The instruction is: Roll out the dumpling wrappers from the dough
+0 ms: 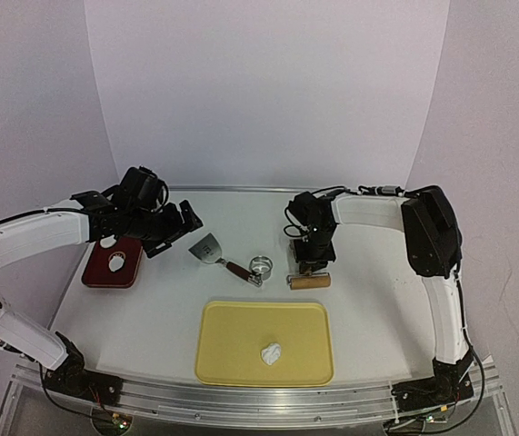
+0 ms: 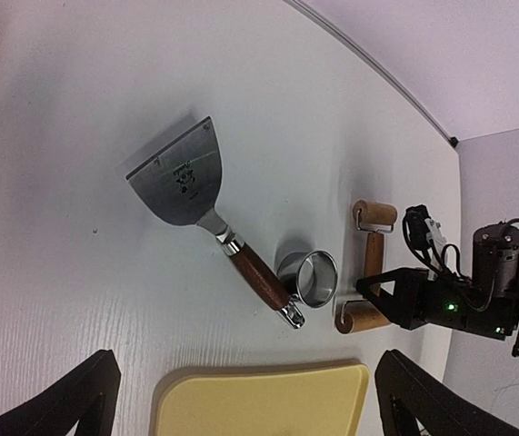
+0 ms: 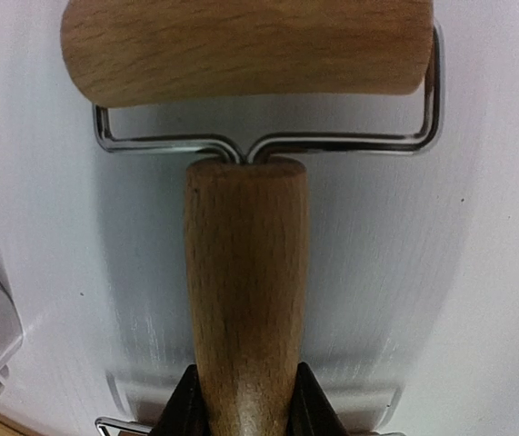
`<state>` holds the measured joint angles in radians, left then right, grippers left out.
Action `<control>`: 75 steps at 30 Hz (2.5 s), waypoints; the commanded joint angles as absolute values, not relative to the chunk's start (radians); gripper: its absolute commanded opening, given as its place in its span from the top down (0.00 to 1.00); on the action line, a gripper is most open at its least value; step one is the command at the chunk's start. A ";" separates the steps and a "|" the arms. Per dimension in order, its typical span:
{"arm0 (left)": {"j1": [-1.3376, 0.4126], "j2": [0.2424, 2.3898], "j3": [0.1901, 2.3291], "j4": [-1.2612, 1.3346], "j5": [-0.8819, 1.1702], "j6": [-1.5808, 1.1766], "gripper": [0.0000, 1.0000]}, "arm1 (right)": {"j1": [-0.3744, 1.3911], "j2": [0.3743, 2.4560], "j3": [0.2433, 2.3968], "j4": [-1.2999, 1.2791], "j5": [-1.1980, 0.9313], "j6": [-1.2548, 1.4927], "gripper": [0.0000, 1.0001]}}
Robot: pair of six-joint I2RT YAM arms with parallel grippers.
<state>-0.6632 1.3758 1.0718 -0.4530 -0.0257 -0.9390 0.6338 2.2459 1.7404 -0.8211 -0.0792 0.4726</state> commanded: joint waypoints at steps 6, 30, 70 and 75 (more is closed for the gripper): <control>-0.668 1.418 1.182 -0.479 0.303 -0.855 0.01 | 0.642 1.965 1.703 -0.802 -0.297 0.079 1.00; -0.683 1.703 1.327 -0.367 0.840 -0.885 0.00 | 0.819 1.832 1.714 -1.019 -0.440 -0.088 1.00; -0.729 1.808 1.244 -0.197 1.219 -0.915 0.47 | 0.961 1.870 1.779 -1.052 -0.338 -0.136 1.00; -0.729 1.813 1.250 -0.188 1.218 -0.918 0.64 | 0.971 1.880 1.798 -1.052 -0.332 -0.137 1.00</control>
<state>-0.7258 1.8370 1.2411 -0.1906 1.2016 -0.9314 0.9564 1.8671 1.7392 -1.0625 -0.3448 -0.1272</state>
